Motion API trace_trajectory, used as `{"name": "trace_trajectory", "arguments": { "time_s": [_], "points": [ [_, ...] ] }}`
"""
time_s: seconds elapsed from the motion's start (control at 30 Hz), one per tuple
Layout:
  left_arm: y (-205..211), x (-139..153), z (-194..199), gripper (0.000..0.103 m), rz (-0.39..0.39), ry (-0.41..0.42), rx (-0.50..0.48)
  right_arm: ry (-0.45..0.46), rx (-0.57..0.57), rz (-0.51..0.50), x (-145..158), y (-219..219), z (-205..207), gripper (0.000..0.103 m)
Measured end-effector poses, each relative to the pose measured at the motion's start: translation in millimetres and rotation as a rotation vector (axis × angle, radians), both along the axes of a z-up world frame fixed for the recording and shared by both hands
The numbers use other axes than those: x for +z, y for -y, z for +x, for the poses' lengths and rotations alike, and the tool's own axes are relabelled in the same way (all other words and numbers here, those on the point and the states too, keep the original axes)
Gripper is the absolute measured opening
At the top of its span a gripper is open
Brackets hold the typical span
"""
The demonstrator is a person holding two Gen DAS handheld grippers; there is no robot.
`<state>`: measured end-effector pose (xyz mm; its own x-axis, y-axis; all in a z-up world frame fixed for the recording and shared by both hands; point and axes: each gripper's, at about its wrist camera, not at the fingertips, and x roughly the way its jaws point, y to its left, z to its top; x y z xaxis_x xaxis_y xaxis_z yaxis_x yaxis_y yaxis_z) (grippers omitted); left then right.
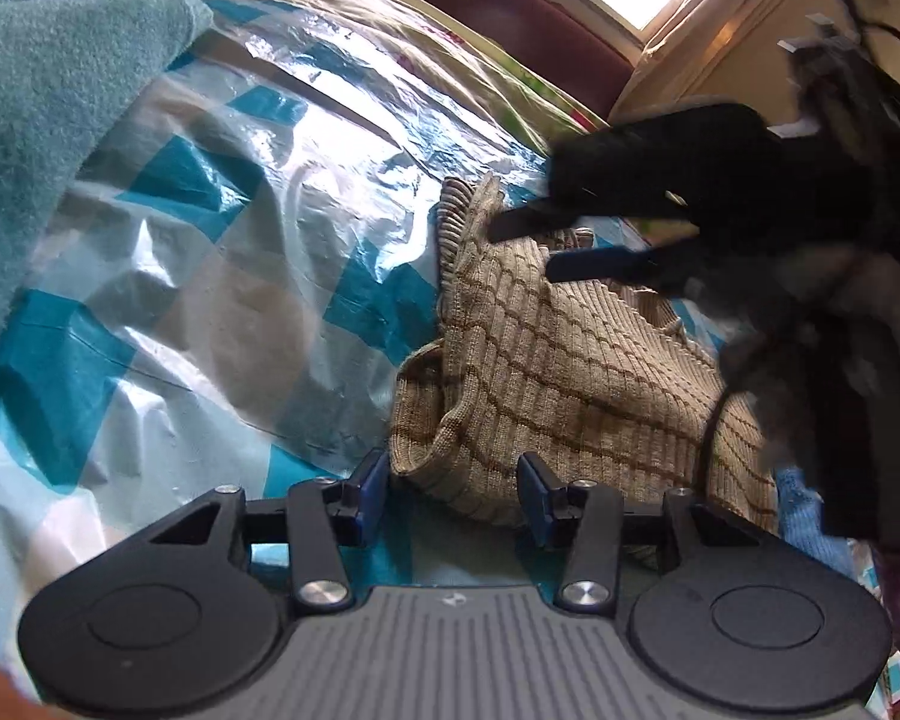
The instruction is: Fold small clothes
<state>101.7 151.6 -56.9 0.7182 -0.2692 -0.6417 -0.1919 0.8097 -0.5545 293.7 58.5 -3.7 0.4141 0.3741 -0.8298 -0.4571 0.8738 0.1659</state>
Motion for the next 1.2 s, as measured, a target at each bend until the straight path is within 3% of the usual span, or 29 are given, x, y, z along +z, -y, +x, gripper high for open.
{"name": "trace_trajectory", "arguments": {
  "time_s": [0.2,0.33,0.4,0.47,0.6,0.7,0.73,0.8,0.83,1.0,1.2],
  "points": [
    [-3,0,-2,0.05,-0.031,0.006,0.002,0.003,0.011,-0.159,-23,-43,20,0.058],
    [-3,0,-1,0.051,-0.02,0.002,0.0,0.052,0.059,-0.264,-37,-57,17,0.059],
    [-3,1,-2,0.051,-0.012,0.003,0.006,0.054,0.052,-0.259,-36,-54,18,0.055],
    [-1,1,-3,0.052,-0.011,0.004,0.009,0.064,0.05,-0.271,-34,-49,18,0.04],
    [8,2,-1,0.06,0.019,0.014,0.007,0.048,0.052,-0.227,-26,-39,21,0.025],
    [12,0,3,0.058,0.035,0.024,0.001,0.053,0.054,-0.183,-20,-32,19,0.018],
    [11,-2,4,0.055,0.027,0.024,0.003,0.051,0.055,-0.169,-18,-29,19,0.017],
    [10,-3,4,0.027,0.006,0.02,0.01,0.046,0.048,-0.138,-14,-24,19,0.016],
    [9,-4,4,0.023,-0.009,0.02,0.016,0.041,0.043,-0.122,-12,-21,21,0.015],
    [9,7,0,0.021,-0.052,0.08,0.013,0.03,0.023,-0.034,-1,-3,23,0.014],
    [42,38,2,0.02,-0.042,0.184,-0.11,0.034,-0.016,0.105,31,43,19,0.013]
  ]
}}
